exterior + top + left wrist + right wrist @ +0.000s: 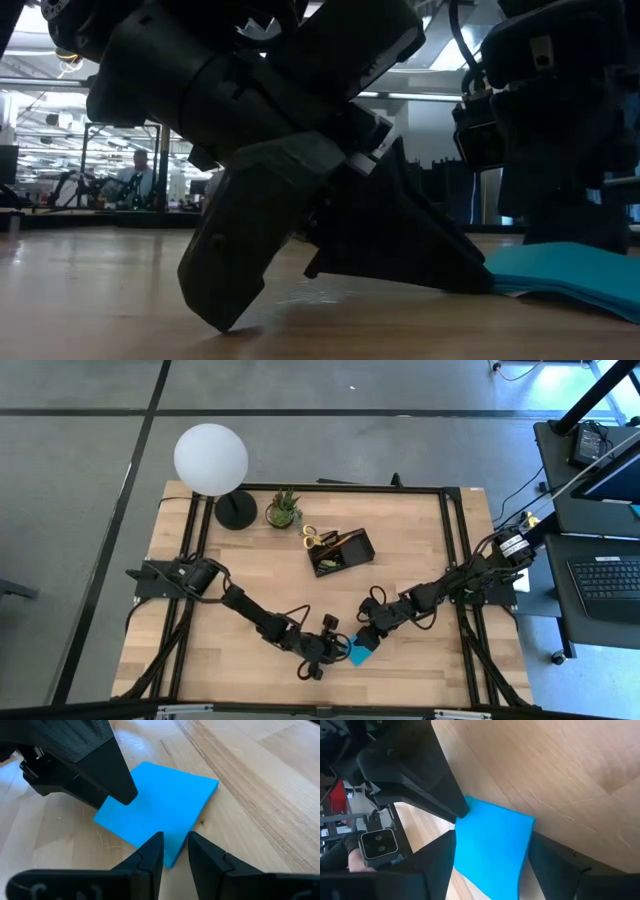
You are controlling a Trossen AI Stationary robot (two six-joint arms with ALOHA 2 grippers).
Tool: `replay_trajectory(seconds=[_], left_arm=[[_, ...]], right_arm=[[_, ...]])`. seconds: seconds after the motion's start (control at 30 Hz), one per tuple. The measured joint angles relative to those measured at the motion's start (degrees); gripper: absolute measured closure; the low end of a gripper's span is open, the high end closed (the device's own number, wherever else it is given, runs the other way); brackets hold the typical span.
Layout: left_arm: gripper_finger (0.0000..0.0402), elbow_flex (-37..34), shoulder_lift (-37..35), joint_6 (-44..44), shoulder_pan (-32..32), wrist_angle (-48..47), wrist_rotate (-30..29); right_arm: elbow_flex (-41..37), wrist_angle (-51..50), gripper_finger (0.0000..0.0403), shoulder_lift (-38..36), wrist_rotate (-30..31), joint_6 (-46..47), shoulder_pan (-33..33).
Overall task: Pick and place office supplies into organizer
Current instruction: Put the blue sticky notes into the desk organizer
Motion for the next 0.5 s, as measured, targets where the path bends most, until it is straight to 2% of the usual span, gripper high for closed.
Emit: replay_trajectory(seconds=[0.17,0.5], left_arm=[[0.0320,0.0,0.0,0.1,0.0,0.0,0.0],[0.0320,0.0,0.1,0.1,0.0,-0.1,0.0]], right_arm=[[0.0,0.0,0.0174,0.0,-0.3,0.0,0.0],[-0.1,-0.3,0.0257,0.1,-0.9,0.0,0.1]])
